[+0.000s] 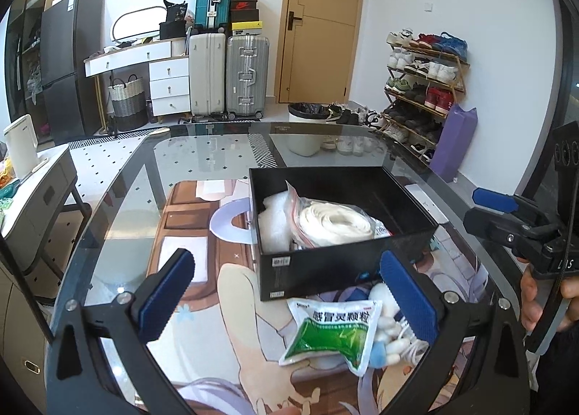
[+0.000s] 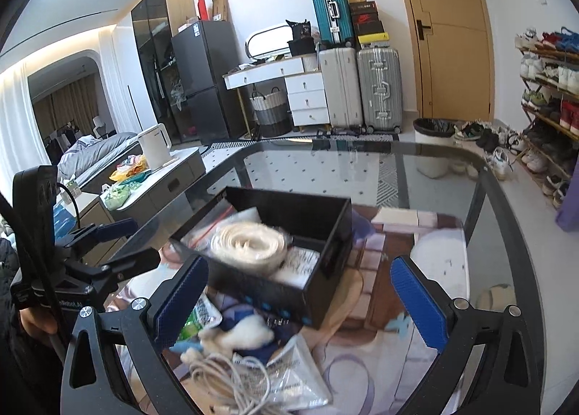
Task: Organize soft objects
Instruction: 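Withdraw both open grippers from the box toward the remaining items, then lower the right gripper onto the coiled white cable and close it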
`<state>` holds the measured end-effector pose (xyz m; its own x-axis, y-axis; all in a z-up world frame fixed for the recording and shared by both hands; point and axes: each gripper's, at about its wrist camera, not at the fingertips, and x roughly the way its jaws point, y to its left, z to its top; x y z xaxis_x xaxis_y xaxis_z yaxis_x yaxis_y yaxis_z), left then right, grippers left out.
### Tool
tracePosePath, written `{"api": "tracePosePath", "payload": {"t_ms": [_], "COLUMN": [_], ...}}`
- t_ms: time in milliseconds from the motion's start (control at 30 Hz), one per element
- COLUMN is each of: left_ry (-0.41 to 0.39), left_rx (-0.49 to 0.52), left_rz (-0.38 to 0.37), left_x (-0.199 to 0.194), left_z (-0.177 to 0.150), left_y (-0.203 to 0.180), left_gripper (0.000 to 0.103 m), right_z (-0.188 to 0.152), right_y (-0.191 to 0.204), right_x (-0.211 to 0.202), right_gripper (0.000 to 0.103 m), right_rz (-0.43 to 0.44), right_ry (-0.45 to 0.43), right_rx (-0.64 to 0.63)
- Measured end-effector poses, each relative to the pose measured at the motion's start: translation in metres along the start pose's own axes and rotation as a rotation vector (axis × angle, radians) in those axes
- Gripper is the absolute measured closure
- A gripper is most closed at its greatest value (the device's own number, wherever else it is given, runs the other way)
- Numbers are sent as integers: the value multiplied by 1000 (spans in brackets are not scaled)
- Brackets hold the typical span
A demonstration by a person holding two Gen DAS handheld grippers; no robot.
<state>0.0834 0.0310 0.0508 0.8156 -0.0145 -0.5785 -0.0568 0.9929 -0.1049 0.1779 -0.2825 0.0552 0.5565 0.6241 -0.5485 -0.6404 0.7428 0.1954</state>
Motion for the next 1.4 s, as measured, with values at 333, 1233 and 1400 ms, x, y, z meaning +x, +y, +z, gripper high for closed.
{"api": "tracePosePath", "payload": {"t_ms": [333, 1233, 1400], "left_ry": [27, 88, 115], "left_rx": [15, 69, 66], "left_rz": [2, -21, -36], "left_x": [-3, 0, 5], "left_z": [-12, -28, -30], "left_y": [-6, -17, -18], "left_gripper": [0, 0, 0], "right_z": [-21, -75, -81], "right_y": [0, 29, 38], "right_x": [-18, -7, -2], "right_gripper": [1, 1, 1], "right_rz": [23, 145, 152], "right_ry": [30, 255, 261], "right_rx": [21, -102, -138]}}
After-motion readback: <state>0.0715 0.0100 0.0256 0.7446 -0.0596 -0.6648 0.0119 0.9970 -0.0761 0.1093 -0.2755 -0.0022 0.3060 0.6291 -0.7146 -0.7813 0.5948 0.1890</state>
